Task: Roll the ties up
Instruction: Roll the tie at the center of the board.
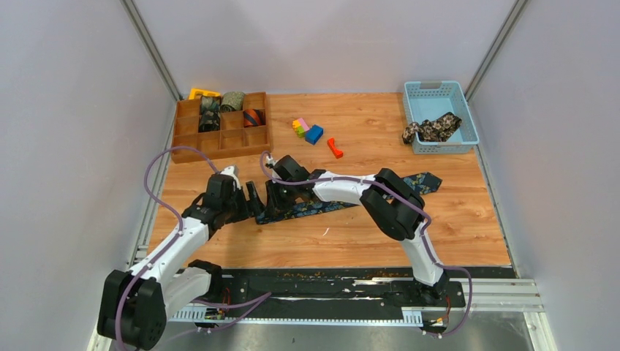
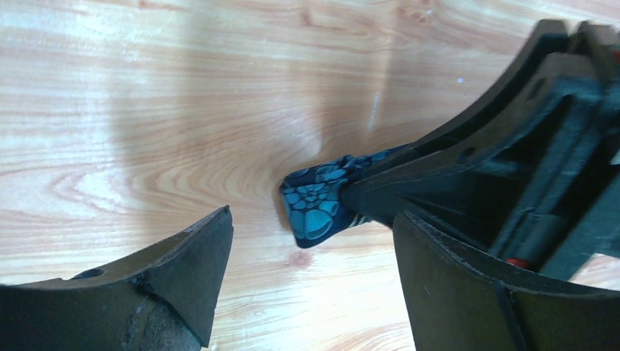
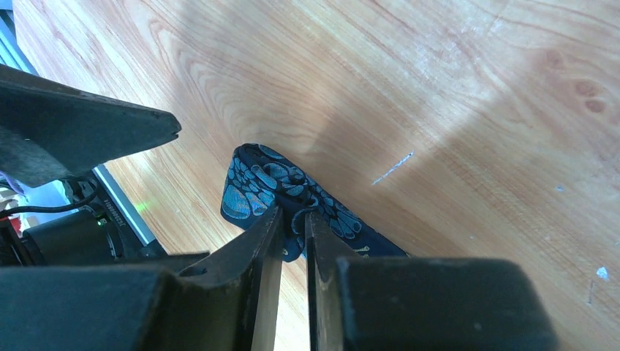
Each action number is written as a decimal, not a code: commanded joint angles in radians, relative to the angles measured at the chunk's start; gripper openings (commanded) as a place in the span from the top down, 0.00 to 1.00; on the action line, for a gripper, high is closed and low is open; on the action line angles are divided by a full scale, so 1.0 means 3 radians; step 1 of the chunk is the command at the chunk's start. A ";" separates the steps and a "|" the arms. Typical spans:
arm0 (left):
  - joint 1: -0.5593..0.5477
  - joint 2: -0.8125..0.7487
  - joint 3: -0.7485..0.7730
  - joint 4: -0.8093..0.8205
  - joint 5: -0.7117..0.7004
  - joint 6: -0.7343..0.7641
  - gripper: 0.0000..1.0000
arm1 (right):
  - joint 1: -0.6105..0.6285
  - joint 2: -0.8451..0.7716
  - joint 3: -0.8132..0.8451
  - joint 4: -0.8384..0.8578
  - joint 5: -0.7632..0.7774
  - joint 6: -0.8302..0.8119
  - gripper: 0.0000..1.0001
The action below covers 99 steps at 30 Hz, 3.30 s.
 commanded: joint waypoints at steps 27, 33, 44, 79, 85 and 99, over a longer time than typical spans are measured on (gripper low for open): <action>0.1037 0.0230 -0.1069 0.1436 0.1366 -0.0744 0.57 | 0.0002 0.0081 -0.0334 0.0103 0.0062 0.0007 0.84; 0.1045 0.0454 -0.1135 0.1700 0.1420 -0.0787 0.63 | -0.0003 0.0075 -0.0299 0.0075 0.0061 -0.0010 0.84; 0.1044 0.0333 -0.1002 0.1552 0.1405 -0.0529 0.93 | -0.0003 0.0013 -0.0135 -0.0015 -0.0024 -0.0045 0.79; 0.0522 -0.0160 -0.0260 -0.0014 0.0417 -0.0140 1.00 | 0.0119 -0.0227 0.0260 -0.0203 -0.0073 -0.0102 0.86; 0.0465 -0.0153 -0.0148 -0.0150 0.0354 -0.0116 1.00 | 0.0127 -0.0095 0.0348 -0.0146 -0.0095 -0.0072 0.89; 0.0376 -0.0079 0.0056 -0.0349 0.0322 -0.0065 1.00 | 0.0219 0.0148 0.0501 -0.0112 -0.0154 -0.0046 0.92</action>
